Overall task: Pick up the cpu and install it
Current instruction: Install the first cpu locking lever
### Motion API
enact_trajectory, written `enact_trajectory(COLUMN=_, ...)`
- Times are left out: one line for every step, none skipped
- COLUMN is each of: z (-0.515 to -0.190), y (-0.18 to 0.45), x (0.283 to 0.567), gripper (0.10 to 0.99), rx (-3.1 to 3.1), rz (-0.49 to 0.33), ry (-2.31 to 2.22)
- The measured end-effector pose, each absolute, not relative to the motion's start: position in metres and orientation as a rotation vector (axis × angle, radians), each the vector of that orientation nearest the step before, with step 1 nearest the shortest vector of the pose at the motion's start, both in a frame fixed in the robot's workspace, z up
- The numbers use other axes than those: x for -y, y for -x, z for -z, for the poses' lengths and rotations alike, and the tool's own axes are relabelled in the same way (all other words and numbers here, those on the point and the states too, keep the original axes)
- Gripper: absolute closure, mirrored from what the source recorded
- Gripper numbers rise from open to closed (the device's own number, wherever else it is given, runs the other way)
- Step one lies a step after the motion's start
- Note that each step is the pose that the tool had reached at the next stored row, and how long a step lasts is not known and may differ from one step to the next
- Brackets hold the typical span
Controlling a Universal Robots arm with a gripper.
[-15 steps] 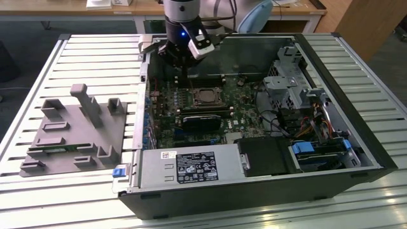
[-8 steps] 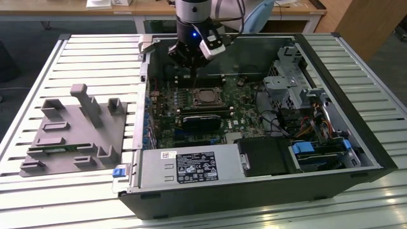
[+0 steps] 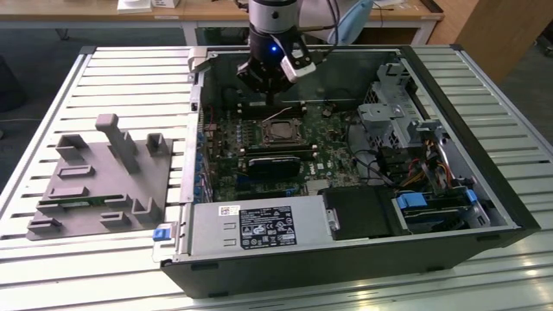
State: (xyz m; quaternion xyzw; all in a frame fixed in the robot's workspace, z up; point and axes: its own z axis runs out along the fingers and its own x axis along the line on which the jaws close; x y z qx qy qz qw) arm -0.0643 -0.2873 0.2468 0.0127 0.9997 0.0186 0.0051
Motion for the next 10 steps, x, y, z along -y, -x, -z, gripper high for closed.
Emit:
enact_trajectory(z=-0.2465, y=0.0643, x=0.2875, gripper=0.98, rx=-3.129, rz=-0.067, ry=-0.04)
enact_trajectory(z=-0.2459, y=0.0643, x=0.2876, gripper=0.98, rx=-3.129, rz=-0.073, ry=-0.04)
enact_trajectory(z=-0.245, y=0.0643, x=0.2876, gripper=0.98, rx=-3.128, rz=-0.078, ry=-0.04)
enact_trajectory(z=-0.2445, y=0.0643, x=0.2878, gripper=0.98, rx=-3.128, rz=-0.085, ry=-0.04)
enact_trajectory(z=-0.2441, y=0.0643, x=0.2878, gripper=0.98, rx=-3.128, rz=-0.102, ry=-0.04)
enact_trajectory(z=-0.2434, y=0.0643, x=0.2878, gripper=0.98, rx=-3.127, rz=-0.114, ry=-0.04)
enact_trajectory(z=-0.2426, y=0.0642, x=0.2878, gripper=0.98, rx=-3.127, rz=-0.122, ry=-0.04)
enact_trajectory(z=-0.242, y=0.064, x=0.2879, gripper=0.98, rx=-3.127, rz=-0.13, ry=-0.04)
enact_trajectory(z=-0.2413, y=0.0633, x=0.2878, gripper=0.98, rx=-3.126, rz=-0.137, ry=-0.04)
enact_trajectory(z=-0.2406, y=0.0621, x=0.2878, gripper=0.98, rx=-3.126, rz=-0.143, ry=-0.04)
